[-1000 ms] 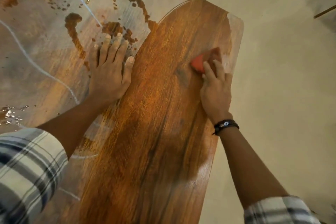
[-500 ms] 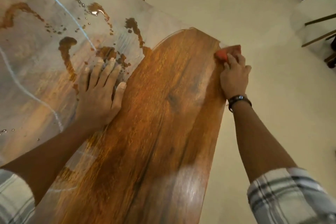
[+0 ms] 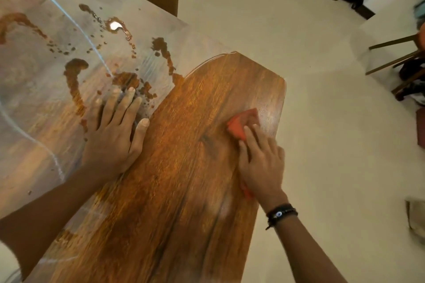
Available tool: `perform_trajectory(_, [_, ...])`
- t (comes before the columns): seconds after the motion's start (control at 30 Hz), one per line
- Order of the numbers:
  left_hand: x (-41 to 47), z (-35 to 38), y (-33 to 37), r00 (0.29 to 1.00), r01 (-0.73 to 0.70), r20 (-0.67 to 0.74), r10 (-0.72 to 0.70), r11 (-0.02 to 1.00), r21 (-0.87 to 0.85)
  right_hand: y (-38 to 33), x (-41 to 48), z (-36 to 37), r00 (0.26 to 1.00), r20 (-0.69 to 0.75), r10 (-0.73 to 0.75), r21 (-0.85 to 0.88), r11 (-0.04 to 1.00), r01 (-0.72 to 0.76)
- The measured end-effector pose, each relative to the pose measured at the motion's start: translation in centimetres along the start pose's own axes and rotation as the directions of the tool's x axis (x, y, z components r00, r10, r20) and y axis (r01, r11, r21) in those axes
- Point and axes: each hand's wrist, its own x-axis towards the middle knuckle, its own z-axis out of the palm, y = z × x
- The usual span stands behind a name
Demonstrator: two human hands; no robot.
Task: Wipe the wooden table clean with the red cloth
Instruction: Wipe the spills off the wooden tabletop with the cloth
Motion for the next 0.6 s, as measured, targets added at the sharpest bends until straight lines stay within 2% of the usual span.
perform_trajectory(0.07, [0.0,-0.1,0.1,1.000,0.008,-0.008,-0.008,1.000,-0.004,3.0,3.7,0.0,0.983,-0.004,0.184,0.079,0.980,-0.184])
perform_trajectory(0.13, [0.0,-0.1,0.2,1.000,0.021,-0.008,-0.021,1.000,-0.001,4.8,8.5,0.2,0.939,0.018,0.343,0.279,0.900,-0.334])
perform_trajectory(0.2, [0.0,0.0,0.1,0.999,0.030,-0.009,-0.030,1.000,0.004,4.9,12.9,0.8,0.904,0.046,0.425,0.397,0.823,-0.407])
perform_trajectory(0.27, [0.1,0.1,0.0,0.999,0.026,-0.021,-0.025,1.000,0.009,4.4,15.8,1.3,0.889,0.060,0.454,0.379,0.814,-0.441])
perform_trajectory(0.33, [0.1,0.1,0.0,0.999,0.025,-0.028,-0.024,1.000,0.019,3.5,17.1,1.5,0.910,0.047,0.411,0.321,0.857,-0.404])
perform_trajectory(0.43, [-0.1,0.0,0.0,0.999,0.035,-0.015,-0.035,0.999,0.018,0.5,18.0,1.8,0.966,0.063,0.249,0.299,0.919,-0.257])
perform_trajectory(0.6, [-0.2,-0.3,0.2,0.998,0.061,-0.027,-0.062,0.998,-0.009,-9.2,20.7,2.0,0.995,0.097,-0.013,0.321,0.947,-0.019])
